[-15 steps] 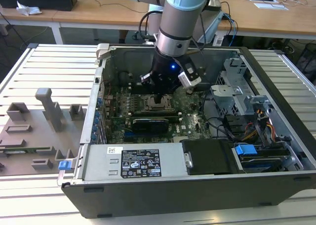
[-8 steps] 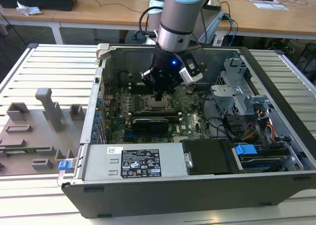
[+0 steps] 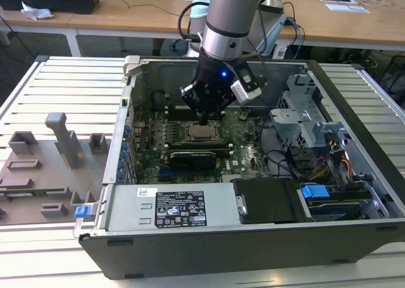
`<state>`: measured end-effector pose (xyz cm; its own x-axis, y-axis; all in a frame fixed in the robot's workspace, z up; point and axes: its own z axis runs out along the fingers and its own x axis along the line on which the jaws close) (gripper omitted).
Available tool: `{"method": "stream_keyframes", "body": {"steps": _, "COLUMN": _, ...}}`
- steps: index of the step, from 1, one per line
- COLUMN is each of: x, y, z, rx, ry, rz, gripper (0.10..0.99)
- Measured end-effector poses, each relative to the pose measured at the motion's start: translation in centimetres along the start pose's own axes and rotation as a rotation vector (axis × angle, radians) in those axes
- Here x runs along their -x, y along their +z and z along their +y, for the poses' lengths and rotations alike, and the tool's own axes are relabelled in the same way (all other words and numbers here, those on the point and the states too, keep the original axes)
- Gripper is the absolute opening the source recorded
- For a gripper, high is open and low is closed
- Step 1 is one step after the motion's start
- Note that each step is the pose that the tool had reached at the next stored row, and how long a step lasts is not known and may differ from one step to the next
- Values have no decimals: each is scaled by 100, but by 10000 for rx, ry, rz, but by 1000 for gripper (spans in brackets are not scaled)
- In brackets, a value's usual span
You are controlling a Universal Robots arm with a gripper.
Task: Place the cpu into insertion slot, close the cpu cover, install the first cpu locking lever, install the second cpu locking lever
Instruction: 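Install the second cpu locking lever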
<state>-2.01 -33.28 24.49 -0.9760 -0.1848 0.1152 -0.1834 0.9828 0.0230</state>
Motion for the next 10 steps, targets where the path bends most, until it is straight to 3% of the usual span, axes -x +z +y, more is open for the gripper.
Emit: {"method": "stream_keyframes", "body": {"steps": 10, "x": -25, "y": -218, "z": 5, "rx": 0, "ry": -1, "rz": 0, "gripper": 106}}
